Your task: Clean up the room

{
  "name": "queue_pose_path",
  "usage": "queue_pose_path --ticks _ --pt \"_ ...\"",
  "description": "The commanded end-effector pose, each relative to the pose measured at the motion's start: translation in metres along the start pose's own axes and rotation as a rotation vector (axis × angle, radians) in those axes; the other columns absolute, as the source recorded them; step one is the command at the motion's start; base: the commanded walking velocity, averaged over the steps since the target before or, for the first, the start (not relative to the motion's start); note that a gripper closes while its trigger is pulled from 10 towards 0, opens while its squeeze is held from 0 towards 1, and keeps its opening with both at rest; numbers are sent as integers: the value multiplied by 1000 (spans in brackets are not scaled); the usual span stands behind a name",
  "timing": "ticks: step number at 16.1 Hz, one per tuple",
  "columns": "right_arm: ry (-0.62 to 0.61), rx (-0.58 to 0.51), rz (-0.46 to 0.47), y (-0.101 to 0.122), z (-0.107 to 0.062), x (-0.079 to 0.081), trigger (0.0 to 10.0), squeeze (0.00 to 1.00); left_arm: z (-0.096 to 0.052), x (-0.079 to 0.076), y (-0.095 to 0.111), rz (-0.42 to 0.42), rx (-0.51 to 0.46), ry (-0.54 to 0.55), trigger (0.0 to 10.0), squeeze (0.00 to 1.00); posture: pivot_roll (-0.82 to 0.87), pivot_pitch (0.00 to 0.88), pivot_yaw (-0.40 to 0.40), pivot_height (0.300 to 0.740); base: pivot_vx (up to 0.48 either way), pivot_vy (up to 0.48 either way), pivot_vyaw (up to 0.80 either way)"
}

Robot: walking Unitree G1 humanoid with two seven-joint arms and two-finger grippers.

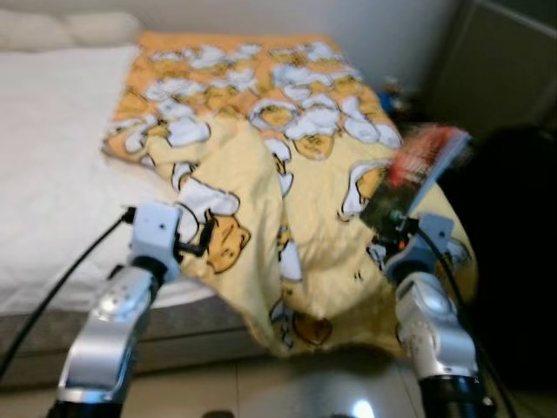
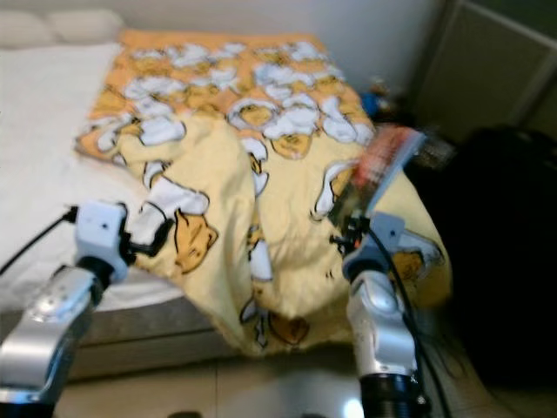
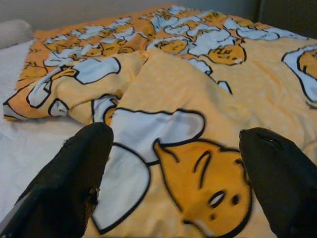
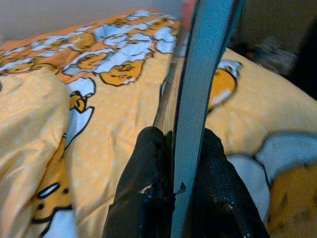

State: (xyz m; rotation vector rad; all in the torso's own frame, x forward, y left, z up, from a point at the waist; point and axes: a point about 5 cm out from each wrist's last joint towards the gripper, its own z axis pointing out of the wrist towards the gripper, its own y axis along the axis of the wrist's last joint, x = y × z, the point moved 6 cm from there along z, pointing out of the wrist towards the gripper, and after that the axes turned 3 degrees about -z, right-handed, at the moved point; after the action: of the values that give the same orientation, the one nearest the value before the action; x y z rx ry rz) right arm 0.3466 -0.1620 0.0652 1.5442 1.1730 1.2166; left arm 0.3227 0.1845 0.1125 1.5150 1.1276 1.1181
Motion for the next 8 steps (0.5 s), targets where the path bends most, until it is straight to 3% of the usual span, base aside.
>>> queue_pose_path --ticks 1,8 --pt "22 -52 -16 14 2 6 10000 0 2 0 4 3 -11 1 10000 0 50 0 -15 740 0 431 0" --pt "52 -73 -47 19 4 15 10000 0 4 7 5 9 -9 11 10000 0 48 0 -15 740 0 430 0"
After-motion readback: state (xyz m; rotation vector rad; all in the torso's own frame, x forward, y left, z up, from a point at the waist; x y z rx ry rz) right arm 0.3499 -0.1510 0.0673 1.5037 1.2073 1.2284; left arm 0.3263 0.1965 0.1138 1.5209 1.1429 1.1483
